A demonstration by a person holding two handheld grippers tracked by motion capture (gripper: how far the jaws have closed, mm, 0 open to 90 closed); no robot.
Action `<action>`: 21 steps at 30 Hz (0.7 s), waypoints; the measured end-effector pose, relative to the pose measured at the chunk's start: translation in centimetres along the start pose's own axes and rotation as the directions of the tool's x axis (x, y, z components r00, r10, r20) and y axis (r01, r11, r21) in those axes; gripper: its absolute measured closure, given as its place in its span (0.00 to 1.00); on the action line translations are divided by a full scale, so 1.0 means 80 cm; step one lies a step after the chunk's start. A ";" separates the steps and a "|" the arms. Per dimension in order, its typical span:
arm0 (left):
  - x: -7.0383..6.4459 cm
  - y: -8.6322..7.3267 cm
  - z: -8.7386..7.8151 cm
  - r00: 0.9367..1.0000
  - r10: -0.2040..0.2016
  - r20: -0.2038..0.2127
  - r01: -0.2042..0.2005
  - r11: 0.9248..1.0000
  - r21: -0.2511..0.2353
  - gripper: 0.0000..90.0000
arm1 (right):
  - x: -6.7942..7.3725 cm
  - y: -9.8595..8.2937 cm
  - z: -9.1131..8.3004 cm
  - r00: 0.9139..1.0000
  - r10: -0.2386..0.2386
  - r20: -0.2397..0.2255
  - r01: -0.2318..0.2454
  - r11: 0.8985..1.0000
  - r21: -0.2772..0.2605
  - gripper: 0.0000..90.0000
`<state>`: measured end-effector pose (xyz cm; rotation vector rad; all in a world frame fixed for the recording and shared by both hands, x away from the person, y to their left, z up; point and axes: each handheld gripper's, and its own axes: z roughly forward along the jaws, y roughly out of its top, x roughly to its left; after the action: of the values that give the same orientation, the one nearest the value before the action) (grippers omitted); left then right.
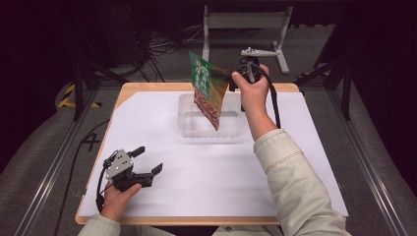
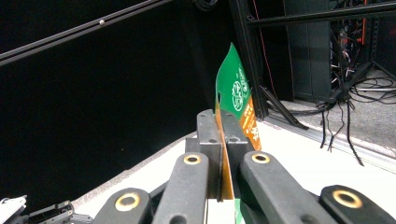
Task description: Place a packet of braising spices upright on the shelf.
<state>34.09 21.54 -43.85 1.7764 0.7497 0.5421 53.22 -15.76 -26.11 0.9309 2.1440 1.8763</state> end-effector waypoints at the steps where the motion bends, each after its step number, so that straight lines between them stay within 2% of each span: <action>1: 0.000 0.000 0.000 1.000 0.000 0.000 0.000 1.000 0.000 0.14 | 0.000 0.000 0.000 1.000 0.001 -0.001 -0.001 1.000 -0.002 1.00; 6: -0.001 0.000 0.000 1.000 0.002 -0.002 -0.002 1.000 0.005 0.14 | 0.000 -0.001 0.000 1.000 -0.005 -0.003 0.005 1.000 -0.008 1.00; 21: 0.000 0.000 0.000 1.000 -0.001 0.000 0.001 1.000 0.001 0.14 | -0.001 0.001 0.008 0.999 -0.027 0.037 0.028 1.000 -0.013 1.00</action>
<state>34.09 21.56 -43.86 1.7771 0.7502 0.5411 53.65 -15.27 -26.23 0.9212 2.1100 1.8435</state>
